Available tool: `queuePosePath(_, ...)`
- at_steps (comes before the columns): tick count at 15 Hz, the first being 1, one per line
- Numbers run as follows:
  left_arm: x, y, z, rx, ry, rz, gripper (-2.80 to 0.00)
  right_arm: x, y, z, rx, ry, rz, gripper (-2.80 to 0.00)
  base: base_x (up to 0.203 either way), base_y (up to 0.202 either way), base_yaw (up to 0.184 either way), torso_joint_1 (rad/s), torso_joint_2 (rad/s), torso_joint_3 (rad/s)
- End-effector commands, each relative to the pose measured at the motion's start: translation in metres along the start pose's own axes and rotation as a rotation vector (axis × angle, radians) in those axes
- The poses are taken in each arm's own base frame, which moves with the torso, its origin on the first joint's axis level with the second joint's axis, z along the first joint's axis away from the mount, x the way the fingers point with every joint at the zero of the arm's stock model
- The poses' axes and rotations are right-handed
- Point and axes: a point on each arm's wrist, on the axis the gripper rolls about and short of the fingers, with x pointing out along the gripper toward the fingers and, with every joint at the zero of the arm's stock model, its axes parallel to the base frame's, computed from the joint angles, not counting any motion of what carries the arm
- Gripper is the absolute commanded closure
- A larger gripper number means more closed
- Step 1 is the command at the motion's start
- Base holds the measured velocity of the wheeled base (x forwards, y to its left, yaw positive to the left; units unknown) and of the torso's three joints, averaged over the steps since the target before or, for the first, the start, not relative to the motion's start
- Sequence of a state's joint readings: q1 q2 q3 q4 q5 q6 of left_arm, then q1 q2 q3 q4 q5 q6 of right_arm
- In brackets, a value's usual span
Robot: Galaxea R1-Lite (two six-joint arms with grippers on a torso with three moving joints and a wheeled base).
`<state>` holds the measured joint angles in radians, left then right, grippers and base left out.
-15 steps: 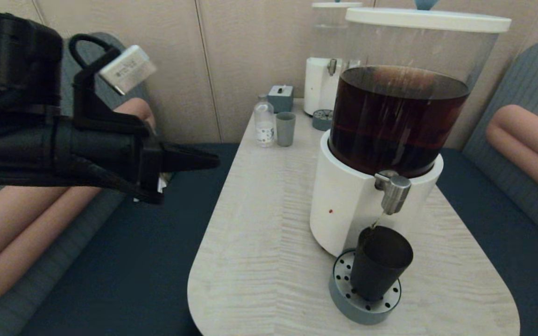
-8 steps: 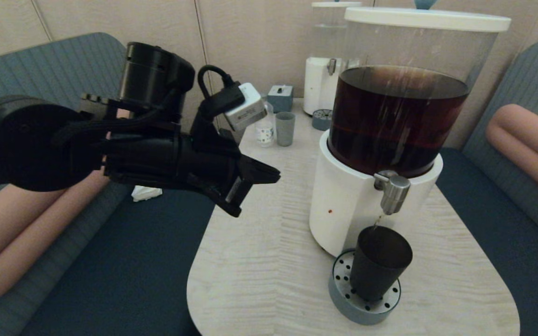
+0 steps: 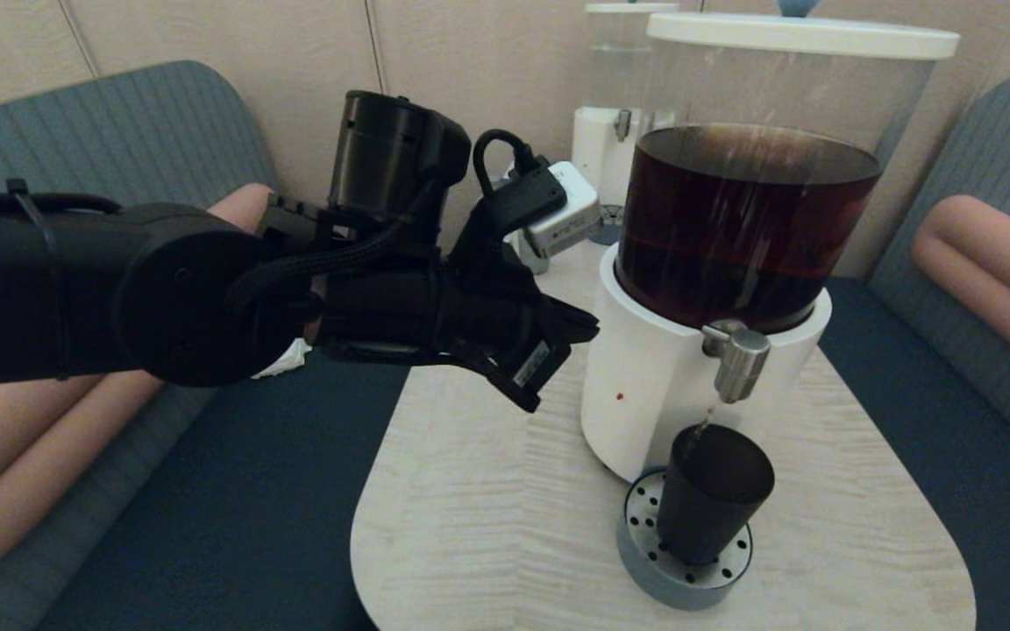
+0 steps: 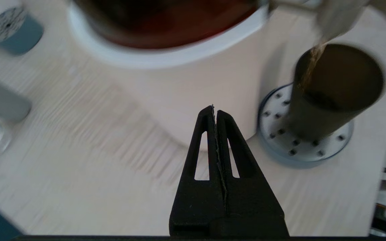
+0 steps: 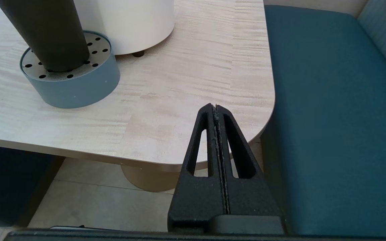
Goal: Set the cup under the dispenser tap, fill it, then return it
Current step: Turn off the faucet
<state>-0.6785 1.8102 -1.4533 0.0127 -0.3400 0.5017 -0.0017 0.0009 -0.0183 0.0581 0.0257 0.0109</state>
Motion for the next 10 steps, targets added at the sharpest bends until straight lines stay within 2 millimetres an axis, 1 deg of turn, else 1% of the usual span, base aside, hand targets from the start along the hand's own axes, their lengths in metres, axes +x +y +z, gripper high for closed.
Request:
queuePosePath(1, 0.004, -0.013, 0.009, 0.011, -0.015, -0.041, 0.00, 0.000, 0.000, 0.000, 0.000, 0.001, 0.001, 0.00, 0.000, 0.000, 0.000, 0.000, 0.00, 0.000)
queuePosePath(3, 0.007, -0.027, 0.017, 0.003, -0.021, -0.085, 0.00, 0.000, 0.000, 0.000, 0.000, 0.001, 0.001, 0.00, 0.000, 0.000, 0.000, 0.000, 0.00, 0.000)
queuePosePath(6, 0.014, -0.036, 0.023, 0.007, -0.033, -0.110, 0.00, 0.000, 0.000, 0.000, 0.000, 0.001, 0.001, 0.00, 0.000, 0.000, 0.000, 0.000, 0.00, 0.000)
queuePosePath(10, 0.026, -0.035, 0.025, 0.005, -0.039, -0.113, 0.00, 0.000, 0.000, 0.000, 0.000, 0.001, 0.001, 0.00, 0.000, 0.000, 0.000, 0.000, 0.00, 0.000)
